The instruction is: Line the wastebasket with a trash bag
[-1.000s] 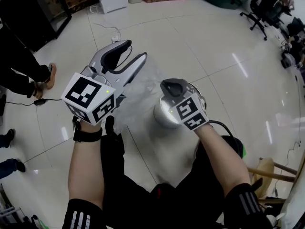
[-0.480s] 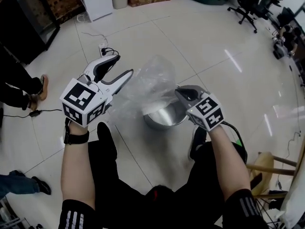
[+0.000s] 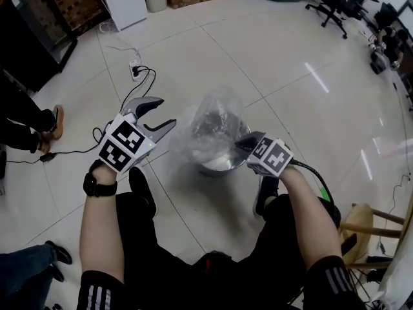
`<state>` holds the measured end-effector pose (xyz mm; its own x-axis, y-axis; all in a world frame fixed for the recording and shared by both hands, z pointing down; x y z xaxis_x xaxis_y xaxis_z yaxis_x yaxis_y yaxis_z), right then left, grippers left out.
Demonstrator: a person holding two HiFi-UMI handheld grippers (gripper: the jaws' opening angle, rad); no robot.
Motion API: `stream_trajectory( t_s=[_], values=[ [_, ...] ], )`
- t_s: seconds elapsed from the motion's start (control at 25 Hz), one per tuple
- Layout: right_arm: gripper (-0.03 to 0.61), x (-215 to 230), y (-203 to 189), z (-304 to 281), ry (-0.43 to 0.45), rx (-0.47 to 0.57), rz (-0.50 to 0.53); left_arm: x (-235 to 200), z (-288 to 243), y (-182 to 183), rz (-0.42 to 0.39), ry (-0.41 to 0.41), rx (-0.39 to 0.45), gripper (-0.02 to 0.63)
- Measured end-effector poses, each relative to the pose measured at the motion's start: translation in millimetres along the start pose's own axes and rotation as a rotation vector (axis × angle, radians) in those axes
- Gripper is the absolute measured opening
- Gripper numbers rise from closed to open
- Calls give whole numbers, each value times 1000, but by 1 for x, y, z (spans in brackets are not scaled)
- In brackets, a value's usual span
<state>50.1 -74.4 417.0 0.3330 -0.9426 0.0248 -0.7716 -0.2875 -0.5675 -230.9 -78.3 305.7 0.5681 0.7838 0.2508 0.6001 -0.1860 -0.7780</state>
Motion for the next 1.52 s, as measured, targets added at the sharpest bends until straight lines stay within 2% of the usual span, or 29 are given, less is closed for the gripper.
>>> stream_trajectory(
  t_s=[0.12,0.28,0.52,0.64,0.88,1.04,1.16,1.28,1.32,1.4,1.52],
  values=[
    [6,0,-20,-17,38,-99,19,13,-21,-18,-15,-93,-153,221],
    [6,0,-38,-22,72,-150,1,29,-45,-45,-15,-189,-312,227],
    [6,6,-36,-18,48,-167,8,33,-79,-91,68,-235,-452,229],
    [6,7,-38,-18,30,-174,15,44,-93,-105,9,-250,-519,249],
    [6,9,-37,-13,14,-152,15,79,-113,-107,-111,-381,-544,297],
    [6,13,-40,-11,1,-145,12,93,-122,-111,-162,-440,-578,288],
    [6,14,-40,-9,0,-136,10,98,-123,-105,-169,-455,-566,188],
    [6,15,-38,-8,-7,-132,5,98,-120,-100,-187,-452,-549,36],
    [6,16,-38,-7,-9,-132,4,98,-118,-99,-192,-453,-538,29],
    [6,17,-39,-7,-14,-132,4,99,-114,-97,-188,-472,-516,78],
    [6,18,-39,-6,-20,-129,1,108,-108,-99,-207,-541,-526,215]
  ],
)
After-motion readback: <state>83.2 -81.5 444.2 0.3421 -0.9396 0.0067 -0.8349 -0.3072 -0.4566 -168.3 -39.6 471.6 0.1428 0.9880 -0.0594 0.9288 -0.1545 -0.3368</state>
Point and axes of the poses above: the fingertips, and each gripper's own axes: z backward along the fingers, x to its right, y out of its top, the point moved 10 cm from there along z, backward along the fingers
